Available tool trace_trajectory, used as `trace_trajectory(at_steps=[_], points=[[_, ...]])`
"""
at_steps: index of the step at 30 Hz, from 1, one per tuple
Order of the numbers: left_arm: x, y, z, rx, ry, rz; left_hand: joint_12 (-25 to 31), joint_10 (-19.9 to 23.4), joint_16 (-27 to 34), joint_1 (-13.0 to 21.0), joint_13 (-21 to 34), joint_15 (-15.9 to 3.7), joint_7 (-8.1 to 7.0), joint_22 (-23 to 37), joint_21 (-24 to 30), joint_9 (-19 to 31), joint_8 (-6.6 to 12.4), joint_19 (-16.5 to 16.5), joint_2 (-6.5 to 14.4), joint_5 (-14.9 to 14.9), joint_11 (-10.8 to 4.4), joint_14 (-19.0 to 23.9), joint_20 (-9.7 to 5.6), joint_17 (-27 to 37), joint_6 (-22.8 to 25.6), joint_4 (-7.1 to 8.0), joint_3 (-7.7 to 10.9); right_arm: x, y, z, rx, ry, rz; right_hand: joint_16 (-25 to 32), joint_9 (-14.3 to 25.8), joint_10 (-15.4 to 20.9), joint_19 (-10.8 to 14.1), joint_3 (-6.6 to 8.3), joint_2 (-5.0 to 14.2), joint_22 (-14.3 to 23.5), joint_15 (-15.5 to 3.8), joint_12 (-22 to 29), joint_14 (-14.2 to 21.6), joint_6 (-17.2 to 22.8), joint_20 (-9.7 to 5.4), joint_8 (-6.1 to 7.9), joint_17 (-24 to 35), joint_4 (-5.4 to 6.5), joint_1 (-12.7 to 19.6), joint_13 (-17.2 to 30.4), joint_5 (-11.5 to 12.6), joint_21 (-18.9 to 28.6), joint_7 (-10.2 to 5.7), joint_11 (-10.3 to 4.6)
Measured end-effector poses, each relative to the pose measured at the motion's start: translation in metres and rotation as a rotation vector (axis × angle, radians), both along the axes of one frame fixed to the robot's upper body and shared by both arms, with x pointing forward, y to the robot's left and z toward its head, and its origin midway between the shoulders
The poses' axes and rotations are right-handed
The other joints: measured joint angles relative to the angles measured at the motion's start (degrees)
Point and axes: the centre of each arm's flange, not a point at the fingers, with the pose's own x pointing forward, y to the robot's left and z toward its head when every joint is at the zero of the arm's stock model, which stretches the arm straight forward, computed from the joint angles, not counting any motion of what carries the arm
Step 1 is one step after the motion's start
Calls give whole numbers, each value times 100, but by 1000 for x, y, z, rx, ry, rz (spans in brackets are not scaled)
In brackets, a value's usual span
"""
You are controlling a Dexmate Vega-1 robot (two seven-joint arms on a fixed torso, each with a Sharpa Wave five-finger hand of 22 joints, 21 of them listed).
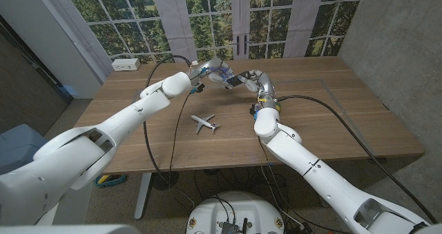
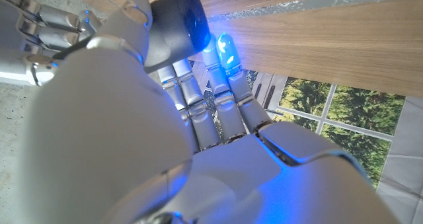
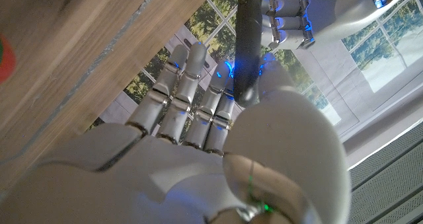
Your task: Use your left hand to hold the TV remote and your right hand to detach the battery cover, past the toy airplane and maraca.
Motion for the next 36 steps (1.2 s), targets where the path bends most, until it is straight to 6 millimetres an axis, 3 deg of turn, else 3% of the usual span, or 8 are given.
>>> trace_trajectory(at_steps=[3,10,21,24,30,36], points=[[1,0,0,-2,0,-1,-3,16,-1,0,0,-31,-10,-26,2,11,-1,1,0,0,-16,31,0,-4,10,0,0,0,0,0,4,-5,-6,-50,-1,125,94,44,46,52,-65,18,148,45,-8,184,133,28,84,-122,-89,162,7,124],[1,0,1,-4,-1,-8,-23,16,-17,0,-1,-40,-10,-53,44,14,-21,-20,0,0,-17,38,20,5,9,-1,1,2,1,-2,12,-7,-14,-274,-21,443,152,112,-8,104,-134,-90,422,262,-70,184,258,96,137,-409,-275,427,114,237],[2,2,2,-8,1,-8,-43,16,-23,0,22,-40,-10,-80,88,15,-42,-50,0,0,-18,38,-10,36,8,-2,2,0,0,-2,29,-32,-34,-802,-668,789,110,202,-7,144,-252,-515,782,485,-176,180,285,90,137,-1032,-464,865,217,321],[2,2,2,-8,1,-8,-44,16,-38,-1,22,-41,-10,-104,88,32,-43,-50,0,0,-18,39,-9,38,7,-2,2,0,0,-4,31,-29,-34,-883,-824,895,109,210,-7,144,-287,-565,887,633,-177,58,275,81,137,-1111,-466,964,242,337],[0,0,2,-8,-2,-13,-69,47,-72,-7,21,-83,-10,-106,131,43,-65,-50,7,0,-49,81,-10,46,7,-2,2,-3,-4,-2,43,-56,-56,-995,-1067,1024,68,233,-6,144,-372,-719,1085,723,-217,-55,259,59,136,-1246,-471,1126,289,432],[-1,-1,2,-11,-4,-15,-88,90,-75,-8,13,-113,-11,-133,166,42,-77,-50,8,0,-27,112,-10,60,6,-3,3,-4,-6,-3,51,-60,-60,-1063,-1303,1158,-5,232,49,143,-413,-843,1228,865,-203,-209,267,59,81,-1334,-493,1271,268,401]])
